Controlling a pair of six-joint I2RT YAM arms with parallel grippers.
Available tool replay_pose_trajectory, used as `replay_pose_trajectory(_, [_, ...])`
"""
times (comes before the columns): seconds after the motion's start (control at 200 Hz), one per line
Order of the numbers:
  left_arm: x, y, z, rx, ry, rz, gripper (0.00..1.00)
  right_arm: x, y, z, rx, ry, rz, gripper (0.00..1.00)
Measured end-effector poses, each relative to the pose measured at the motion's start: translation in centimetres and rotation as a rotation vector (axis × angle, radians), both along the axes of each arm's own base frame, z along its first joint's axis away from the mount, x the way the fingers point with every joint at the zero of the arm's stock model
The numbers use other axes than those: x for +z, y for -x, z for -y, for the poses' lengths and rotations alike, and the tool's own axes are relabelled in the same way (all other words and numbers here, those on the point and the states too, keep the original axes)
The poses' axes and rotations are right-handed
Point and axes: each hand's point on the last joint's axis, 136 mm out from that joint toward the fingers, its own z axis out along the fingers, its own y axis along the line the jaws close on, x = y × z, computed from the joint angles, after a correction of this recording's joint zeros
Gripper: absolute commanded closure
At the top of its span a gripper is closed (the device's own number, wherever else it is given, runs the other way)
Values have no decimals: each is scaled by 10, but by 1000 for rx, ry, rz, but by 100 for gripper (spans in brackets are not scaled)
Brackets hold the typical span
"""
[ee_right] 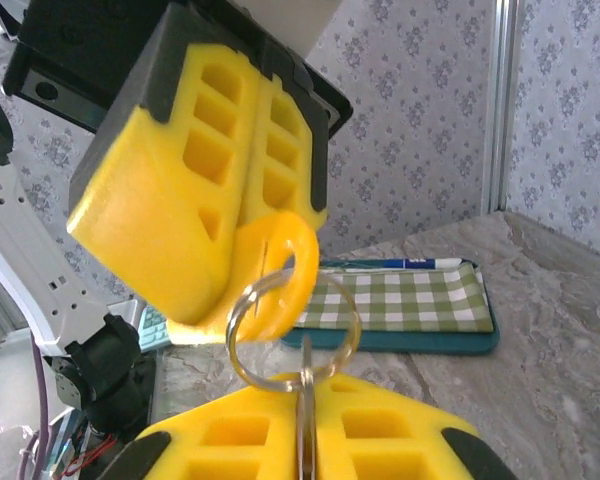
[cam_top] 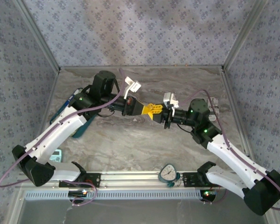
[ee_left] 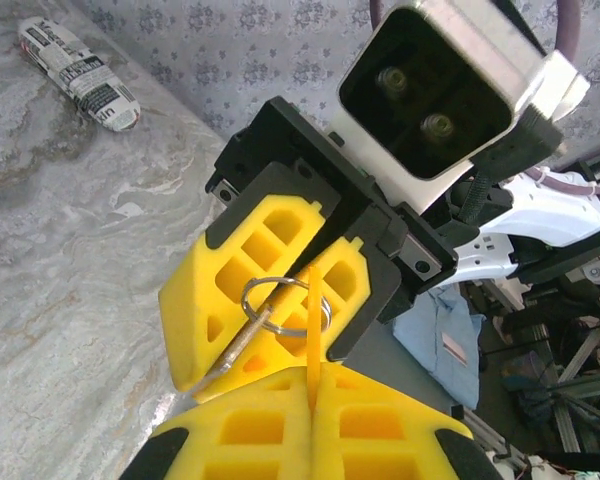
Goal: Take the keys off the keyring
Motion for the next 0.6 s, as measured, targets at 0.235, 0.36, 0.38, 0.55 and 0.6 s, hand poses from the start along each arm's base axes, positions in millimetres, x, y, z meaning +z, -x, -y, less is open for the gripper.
replay_pose_trajectory(0.235, [-9, -3, -18, 56, 1, 16, 100, 8, -1, 5, -38, 33, -28, 99])
replay_pose_trajectory(0.36, [-29, -6, -24, 89, -12, 12, 77, 15, 0, 4, -39, 70, -74, 100])
replay_pose_trajectory(0.38, [-32, -6, -24, 93, -13, 8, 73, 16, 0, 2, -37, 82, -84, 100])
replay_pose_trajectory(0.55, [-64, -15, -36, 193, -66, 17, 56, 11, -10, -8, -62, 210, -217, 100])
replay_pose_trajectory(0.6, [-69, -18, -43, 235, -79, 35, 54, 5, -15, -9, -75, 247, -260, 100])
